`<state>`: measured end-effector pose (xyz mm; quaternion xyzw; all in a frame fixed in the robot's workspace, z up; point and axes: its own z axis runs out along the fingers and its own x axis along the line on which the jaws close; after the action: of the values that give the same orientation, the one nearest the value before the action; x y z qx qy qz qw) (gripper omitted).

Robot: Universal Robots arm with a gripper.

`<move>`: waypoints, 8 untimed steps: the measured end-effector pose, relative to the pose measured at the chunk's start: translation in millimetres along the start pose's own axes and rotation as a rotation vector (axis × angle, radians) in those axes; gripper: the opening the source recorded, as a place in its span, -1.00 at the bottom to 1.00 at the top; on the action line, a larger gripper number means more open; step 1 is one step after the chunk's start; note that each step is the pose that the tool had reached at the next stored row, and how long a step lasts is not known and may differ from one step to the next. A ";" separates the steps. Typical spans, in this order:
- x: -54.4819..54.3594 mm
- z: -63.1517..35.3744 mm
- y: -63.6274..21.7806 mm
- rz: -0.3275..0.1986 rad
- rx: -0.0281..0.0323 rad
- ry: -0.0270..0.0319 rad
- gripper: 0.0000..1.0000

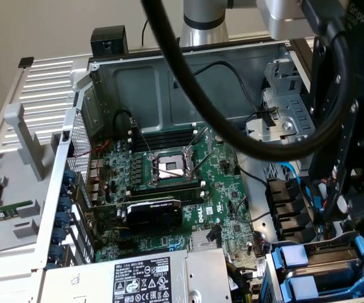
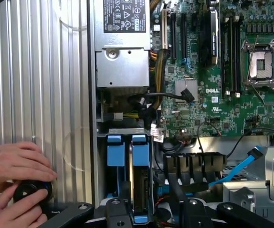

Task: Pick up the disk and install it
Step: 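Insert the first disk wire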

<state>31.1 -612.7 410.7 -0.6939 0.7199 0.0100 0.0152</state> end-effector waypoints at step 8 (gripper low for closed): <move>-9.5 0.9 -14.9 0.003 0.0001 0.0001 -0.10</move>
<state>46.3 -603.8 410.2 -0.6929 0.7208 0.0099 0.0152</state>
